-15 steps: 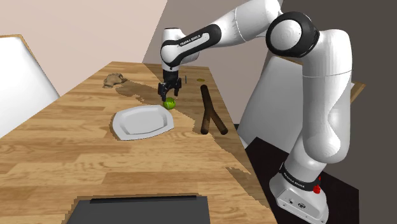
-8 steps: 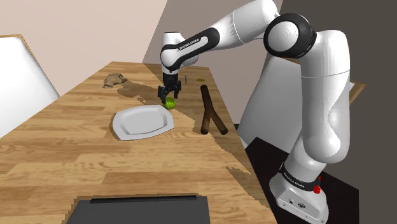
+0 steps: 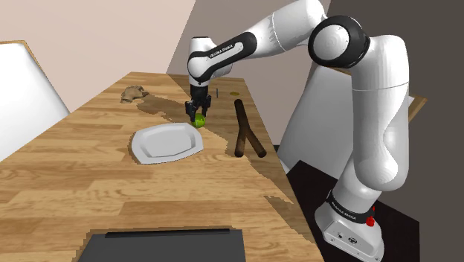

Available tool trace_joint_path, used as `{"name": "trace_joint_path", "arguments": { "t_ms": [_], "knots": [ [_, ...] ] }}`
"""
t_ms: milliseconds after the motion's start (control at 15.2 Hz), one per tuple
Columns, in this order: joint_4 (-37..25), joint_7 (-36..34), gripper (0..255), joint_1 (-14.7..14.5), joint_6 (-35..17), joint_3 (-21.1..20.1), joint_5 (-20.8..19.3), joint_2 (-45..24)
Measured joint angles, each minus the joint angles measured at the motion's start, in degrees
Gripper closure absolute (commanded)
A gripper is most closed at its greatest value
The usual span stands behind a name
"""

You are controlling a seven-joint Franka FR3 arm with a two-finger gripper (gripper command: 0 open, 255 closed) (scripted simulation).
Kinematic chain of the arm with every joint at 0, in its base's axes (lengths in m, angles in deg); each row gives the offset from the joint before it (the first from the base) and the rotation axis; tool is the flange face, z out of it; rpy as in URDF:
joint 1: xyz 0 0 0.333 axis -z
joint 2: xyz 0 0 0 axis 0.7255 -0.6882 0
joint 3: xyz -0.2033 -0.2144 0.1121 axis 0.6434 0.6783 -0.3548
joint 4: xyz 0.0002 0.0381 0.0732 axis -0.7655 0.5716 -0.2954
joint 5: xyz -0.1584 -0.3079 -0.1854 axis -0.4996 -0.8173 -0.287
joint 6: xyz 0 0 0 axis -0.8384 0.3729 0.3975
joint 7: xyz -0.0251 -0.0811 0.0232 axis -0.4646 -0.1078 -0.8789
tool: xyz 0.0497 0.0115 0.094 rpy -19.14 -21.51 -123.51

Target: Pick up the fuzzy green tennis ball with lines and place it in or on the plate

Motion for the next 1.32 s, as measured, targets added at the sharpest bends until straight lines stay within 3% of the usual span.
{"name": "trace_joint_path", "arguments": {
  "t_ms": [462,1320],
  "knots": [
    [-0.1,0.0,255,0.0,0.7,0.0,0.0,0.4],
    [-5.9,-0.1,255,0.0,9.3,-0.1,0.1,3.2]
  ]
}}
